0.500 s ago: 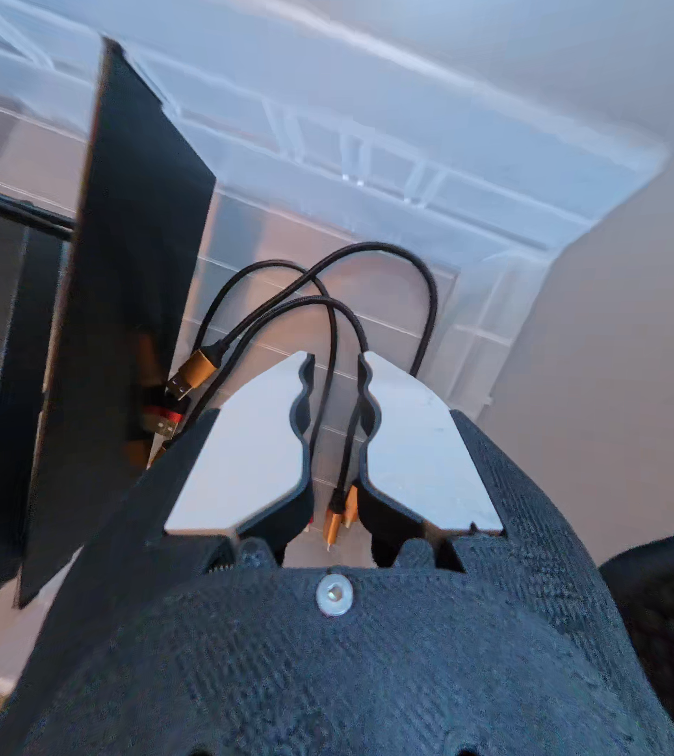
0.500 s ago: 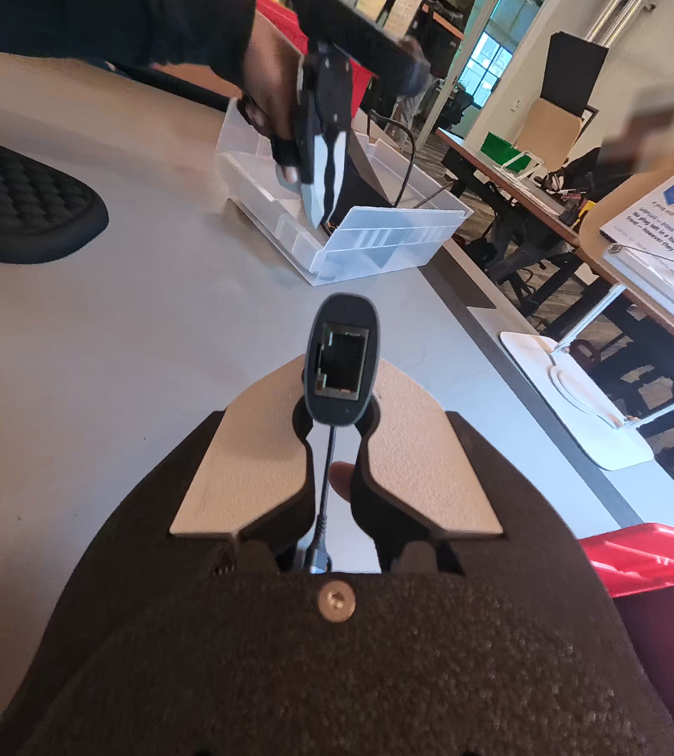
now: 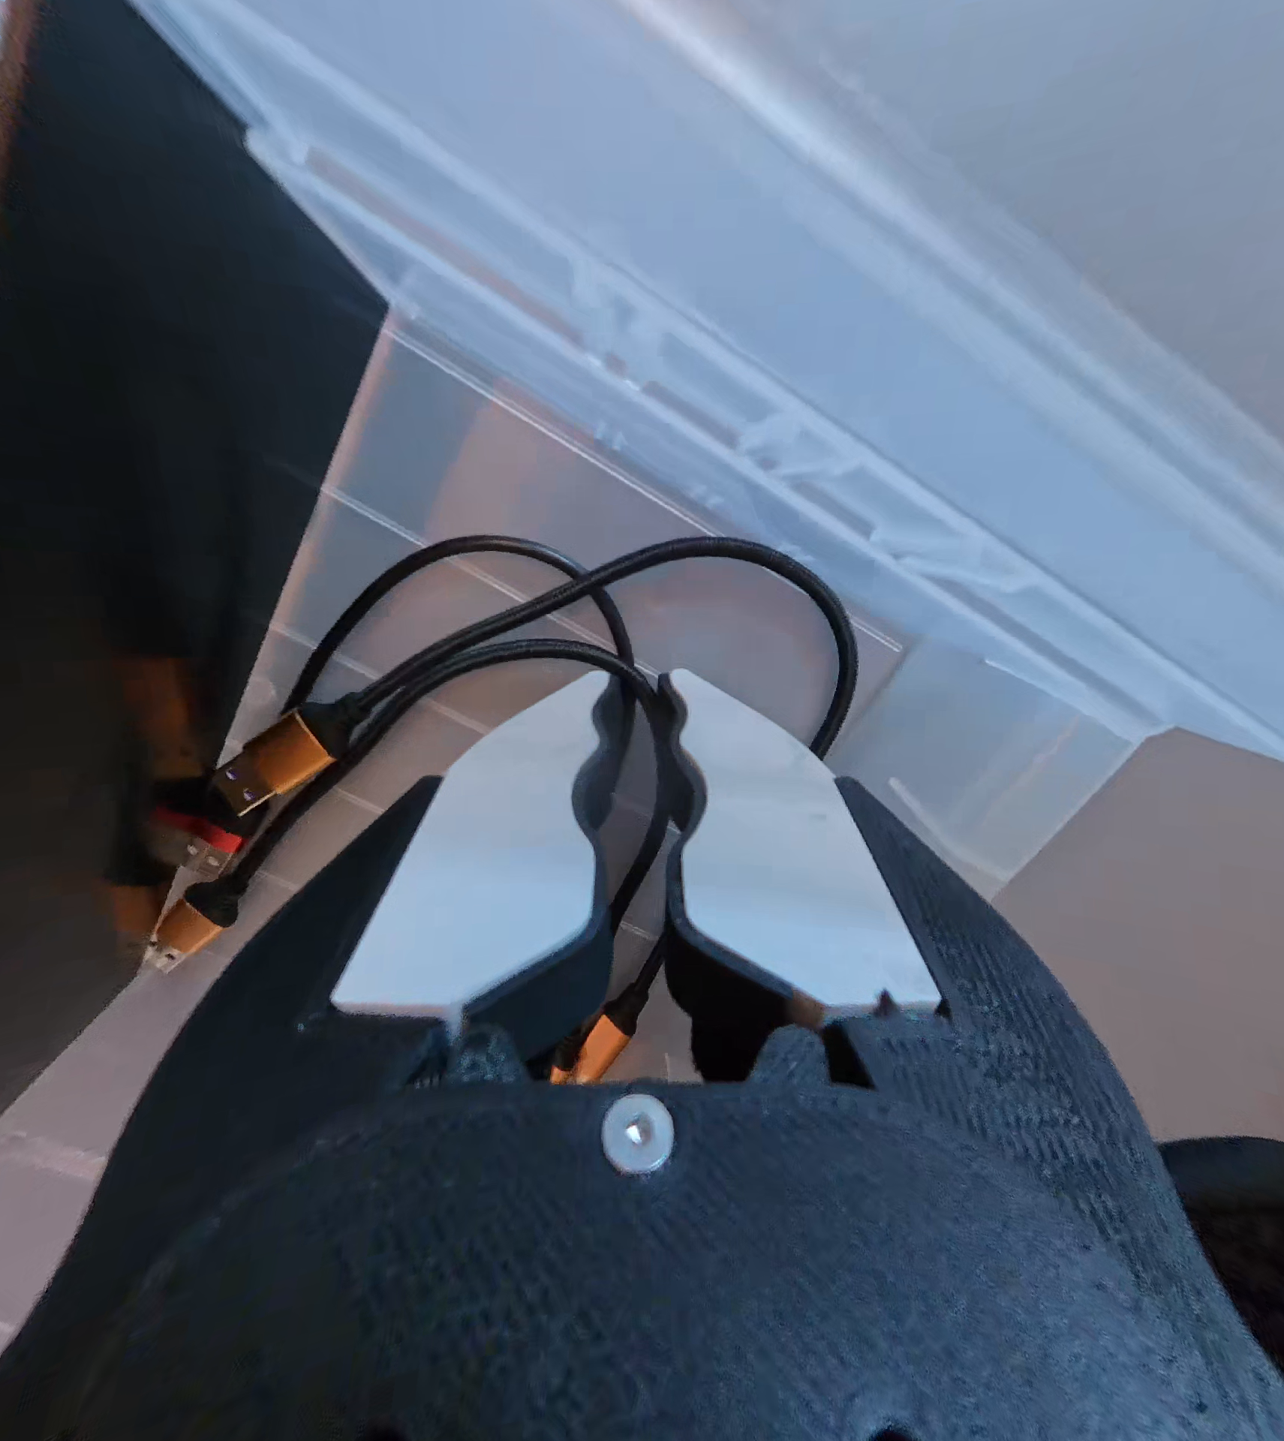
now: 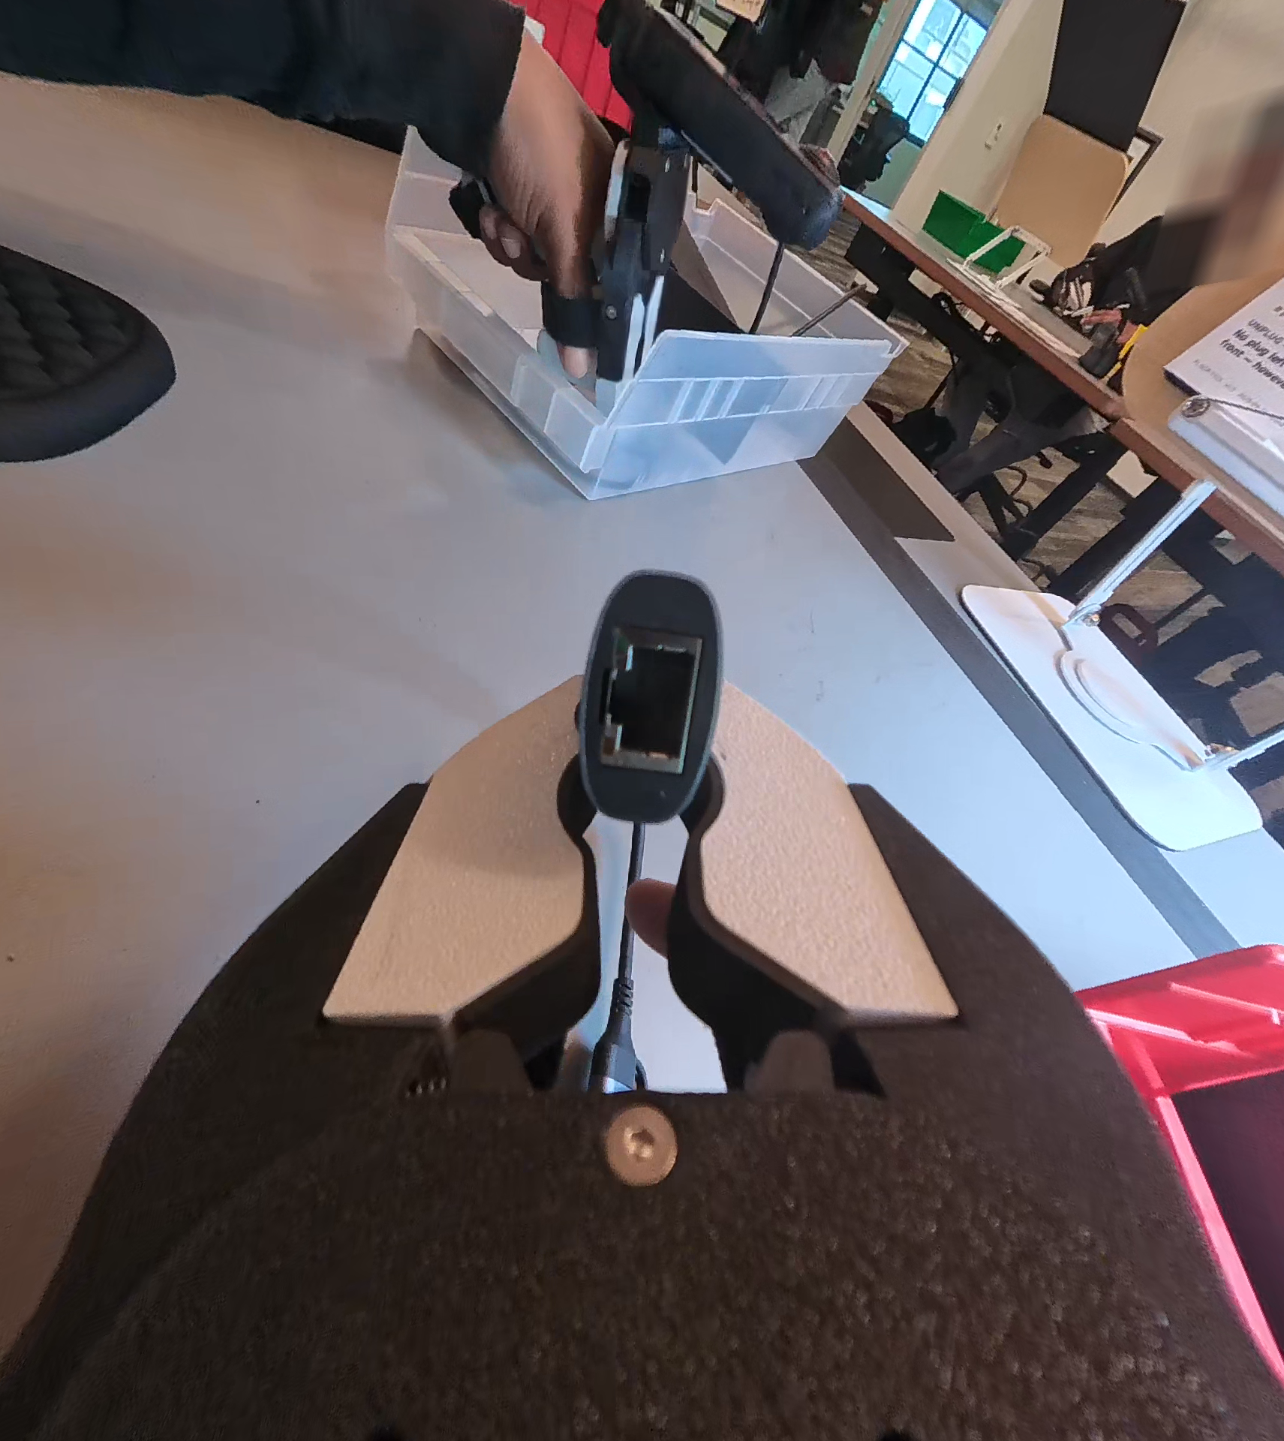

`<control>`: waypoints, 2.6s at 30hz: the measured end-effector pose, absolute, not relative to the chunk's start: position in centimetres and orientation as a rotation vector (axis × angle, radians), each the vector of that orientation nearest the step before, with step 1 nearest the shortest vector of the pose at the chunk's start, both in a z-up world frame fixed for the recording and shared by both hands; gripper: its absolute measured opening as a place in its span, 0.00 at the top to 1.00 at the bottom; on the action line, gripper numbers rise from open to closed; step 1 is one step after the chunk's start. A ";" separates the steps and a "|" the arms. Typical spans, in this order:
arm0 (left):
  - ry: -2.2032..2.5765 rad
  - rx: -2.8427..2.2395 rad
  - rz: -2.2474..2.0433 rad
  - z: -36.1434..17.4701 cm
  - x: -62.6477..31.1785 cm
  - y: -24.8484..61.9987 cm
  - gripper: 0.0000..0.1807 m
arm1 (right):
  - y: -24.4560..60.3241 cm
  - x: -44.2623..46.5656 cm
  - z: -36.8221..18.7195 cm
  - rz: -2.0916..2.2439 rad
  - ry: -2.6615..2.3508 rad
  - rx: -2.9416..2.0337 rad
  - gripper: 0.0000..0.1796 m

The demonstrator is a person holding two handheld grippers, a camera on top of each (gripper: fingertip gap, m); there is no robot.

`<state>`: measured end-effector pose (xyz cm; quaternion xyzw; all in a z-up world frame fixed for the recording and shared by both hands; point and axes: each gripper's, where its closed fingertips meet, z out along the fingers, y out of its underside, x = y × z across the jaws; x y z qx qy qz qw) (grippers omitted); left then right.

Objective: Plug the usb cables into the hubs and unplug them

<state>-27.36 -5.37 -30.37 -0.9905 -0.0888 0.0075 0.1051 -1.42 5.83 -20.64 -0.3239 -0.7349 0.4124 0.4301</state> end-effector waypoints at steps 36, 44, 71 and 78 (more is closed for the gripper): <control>0.688 -2.419 -0.014 -24.3 -8.2 -7.6 0.88 | 12.2 -1.3 -18.1 0.969 -1.600 -0.955 0.91; 0.739 -2.419 -0.101 -28.2 -2.7 -1.4 0.86 | 11.6 -1.5 -19.1 0.897 -1.649 -0.899 0.91; 0.594 -1.817 -0.861 -20.4 1.4 -1.1 0.92 | 7.0 -1.4 -20.5 0.609 -1.700 -0.456 0.91; 0.446 -1.836 -0.837 -20.7 -0.2 0.2 0.92 | 6.2 -1.4 -21.0 0.629 -1.715 -0.429 0.91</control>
